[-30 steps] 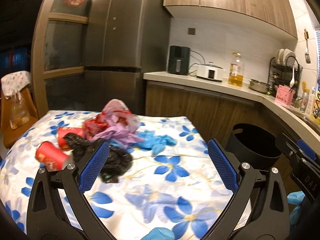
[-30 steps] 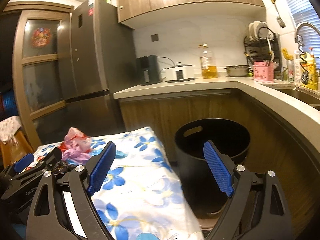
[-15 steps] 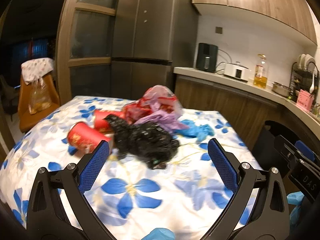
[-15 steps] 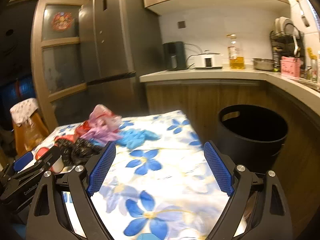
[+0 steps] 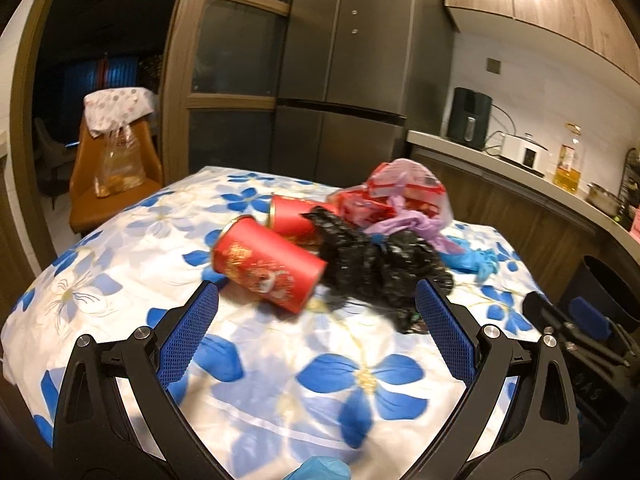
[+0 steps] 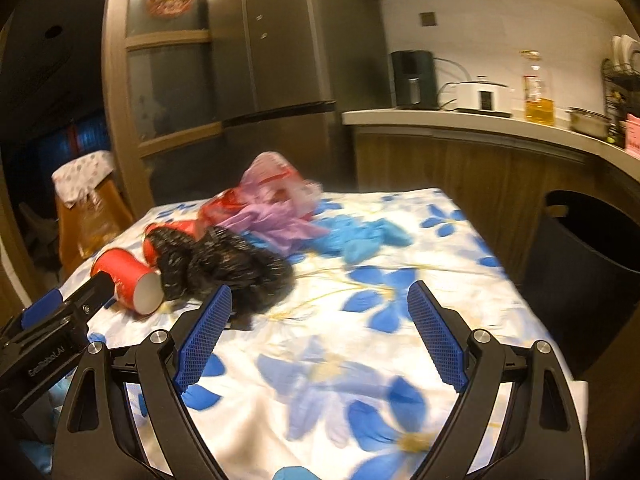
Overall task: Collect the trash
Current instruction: 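Grasp a red paper cup with the left tool while the right tool grasps black bags, then carry the black bags over the bin and open the right tool to drop them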
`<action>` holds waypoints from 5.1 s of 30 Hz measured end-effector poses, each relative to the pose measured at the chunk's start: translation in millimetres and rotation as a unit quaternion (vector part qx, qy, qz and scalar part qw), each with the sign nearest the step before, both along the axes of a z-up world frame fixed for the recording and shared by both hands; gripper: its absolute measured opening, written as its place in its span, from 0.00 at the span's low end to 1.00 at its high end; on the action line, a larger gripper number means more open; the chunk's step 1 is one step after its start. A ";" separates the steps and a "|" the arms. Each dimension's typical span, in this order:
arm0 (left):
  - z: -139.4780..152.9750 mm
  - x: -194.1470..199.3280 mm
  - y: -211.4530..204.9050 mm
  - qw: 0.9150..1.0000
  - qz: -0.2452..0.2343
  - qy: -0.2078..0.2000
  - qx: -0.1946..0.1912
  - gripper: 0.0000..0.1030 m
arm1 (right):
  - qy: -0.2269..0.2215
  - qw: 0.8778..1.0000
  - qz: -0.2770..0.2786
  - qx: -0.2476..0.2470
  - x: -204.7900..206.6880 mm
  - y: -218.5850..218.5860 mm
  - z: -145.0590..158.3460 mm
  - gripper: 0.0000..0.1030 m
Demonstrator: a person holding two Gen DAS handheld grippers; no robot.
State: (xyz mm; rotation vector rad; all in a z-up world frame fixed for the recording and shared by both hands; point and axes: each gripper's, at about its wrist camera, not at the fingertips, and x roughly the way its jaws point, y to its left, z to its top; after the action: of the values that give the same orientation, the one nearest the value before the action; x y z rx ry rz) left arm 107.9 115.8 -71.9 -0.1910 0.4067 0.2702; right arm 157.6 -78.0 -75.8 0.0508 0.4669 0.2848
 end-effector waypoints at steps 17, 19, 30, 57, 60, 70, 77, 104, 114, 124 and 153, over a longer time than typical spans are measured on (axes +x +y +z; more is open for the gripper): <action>-0.9 17.0 64.6 0.999 0.053 0.000 0.002 0.94 | 0.022 0.998 0.055 -0.003 57.3 73.1 -20.8 0.71; -0.3 21.2 72.1 0.999 0.048 0.001 0.001 0.94 | 0.029 0.998 0.058 -0.009 61.1 76.5 -23.1 0.59; -7.6 50.9 102.9 0.997 -0.024 0.034 -0.059 0.90 | 0.031 0.997 0.073 -0.015 57.4 75.2 -25.7 0.20; -9.5 27.6 50.9 0.984 -0.142 0.058 -0.087 0.02 | 0.002 0.999 0.039 0.007 9.3 25.6 -0.8 0.13; 3.0 19.7 36.1 0.985 -0.149 0.047 -0.073 0.02 | -0.007 0.999 0.034 0.015 2.3 14.8 5.6 0.11; 25.6 6.0 -5.4 0.983 -0.173 0.024 -0.053 0.02 | -0.032 0.999 0.007 0.032 -19.6 -22.8 23.1 0.09; 40.2 10.0 -43.2 0.977 -0.208 0.012 -0.037 0.02 | -0.054 0.998 -0.022 0.040 -34.9 -54.4 37.4 0.09; 91.2 77.4 -293.1 0.906 -0.418 -0.058 0.017 0.03 | -0.134 0.960 -0.243 0.044 -29.5 -252.9 84.5 0.08; 77.0 111.3 -348.3 0.892 -0.450 -0.047 0.018 0.03 | -0.115 0.953 -0.277 0.048 -9.6 -289.2 70.1 0.08; 64.1 131.9 -371.1 0.883 -0.468 -0.036 0.014 0.03 | -0.102 0.952 -0.285 0.044 5.7 -308.9 62.7 0.08; 32.7 151.7 -377.0 0.879 -0.476 0.014 0.004 0.11 | -0.084 0.954 -0.281 0.056 17.3 -321.2 56.3 0.34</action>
State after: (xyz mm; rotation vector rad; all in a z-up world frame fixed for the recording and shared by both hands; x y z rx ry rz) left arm 259.6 -261.2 -39.3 0.0385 0.4848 -0.7022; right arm 174.8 -399.2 -19.5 0.2648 0.2513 -0.2449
